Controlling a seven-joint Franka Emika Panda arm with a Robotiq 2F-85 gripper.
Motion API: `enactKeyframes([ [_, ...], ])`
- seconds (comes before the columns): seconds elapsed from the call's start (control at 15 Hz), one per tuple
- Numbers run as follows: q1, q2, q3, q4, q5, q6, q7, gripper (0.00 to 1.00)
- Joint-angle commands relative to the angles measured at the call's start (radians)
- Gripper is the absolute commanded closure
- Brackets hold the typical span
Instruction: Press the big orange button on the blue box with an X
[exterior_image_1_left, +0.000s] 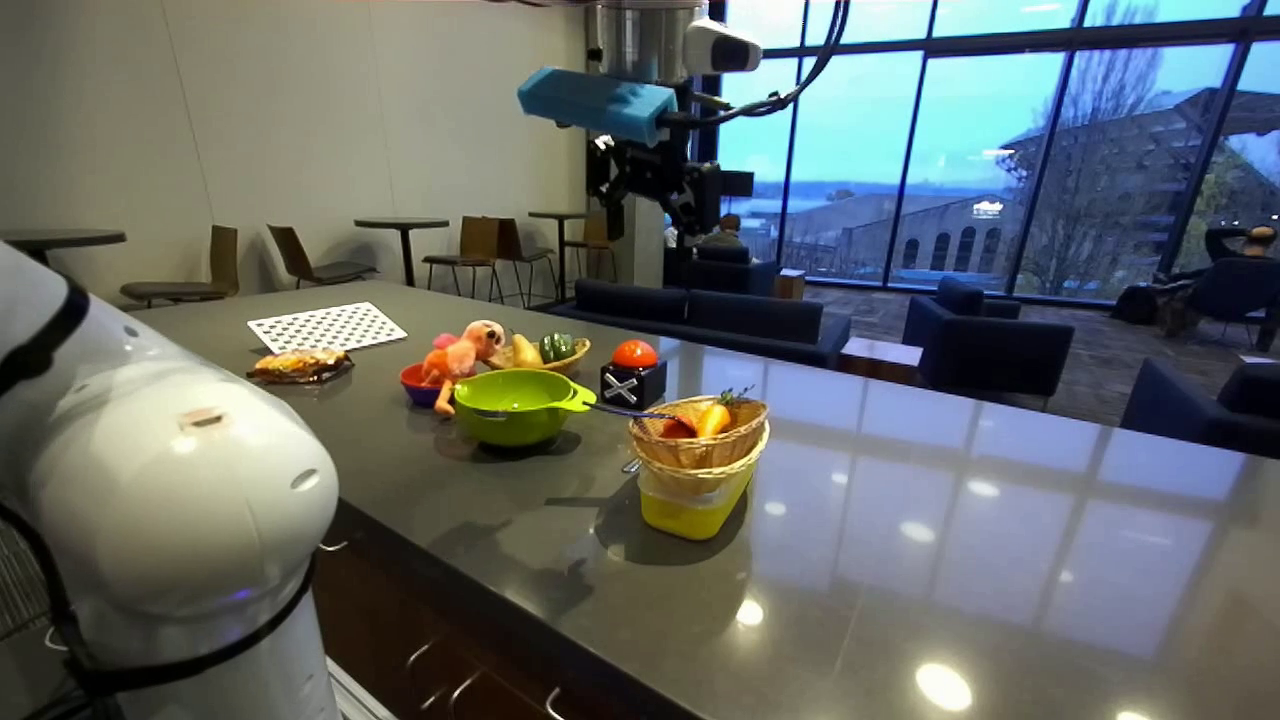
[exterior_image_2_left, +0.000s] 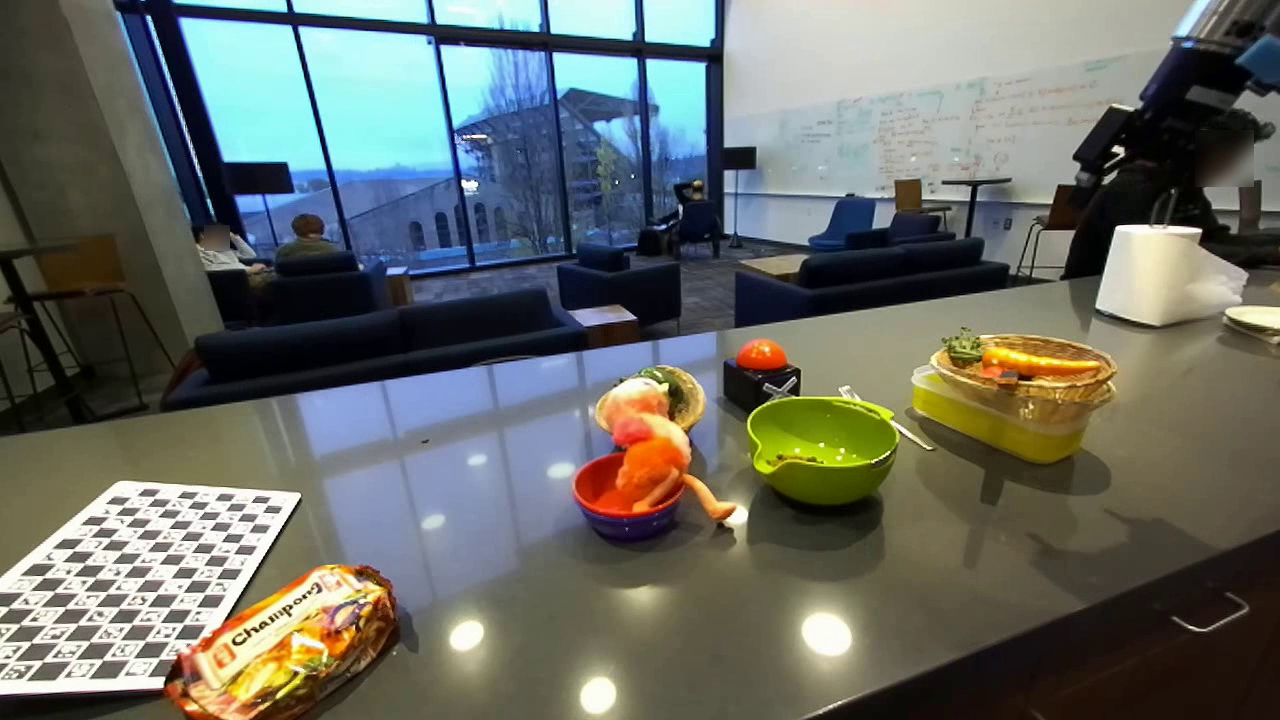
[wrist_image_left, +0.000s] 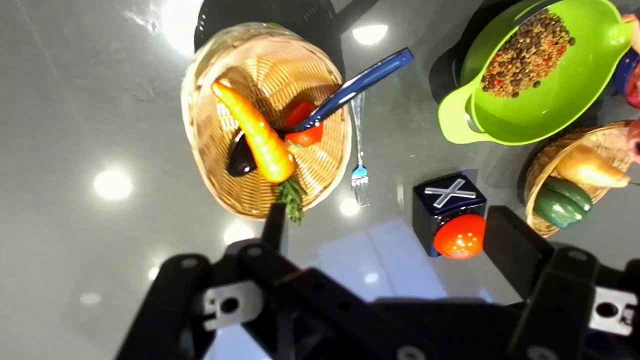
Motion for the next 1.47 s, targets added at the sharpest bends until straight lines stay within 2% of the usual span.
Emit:
enactKeyframes([
  [0.0,0.064,0.063,0.042,0.01,0.038,0.058,-0.06,0.0],
  [0.4,0.139,0.203,0.114,0.055,0.028,0.131,-0.1,0.0],
  [0.8,0.133,0.449,0.194,0.204,-0.021,0.18,-0.057,0.0],
  [1.4,0.151,0.739,0.305,0.434,-0.154,0.124,-0.001,0.0],
])
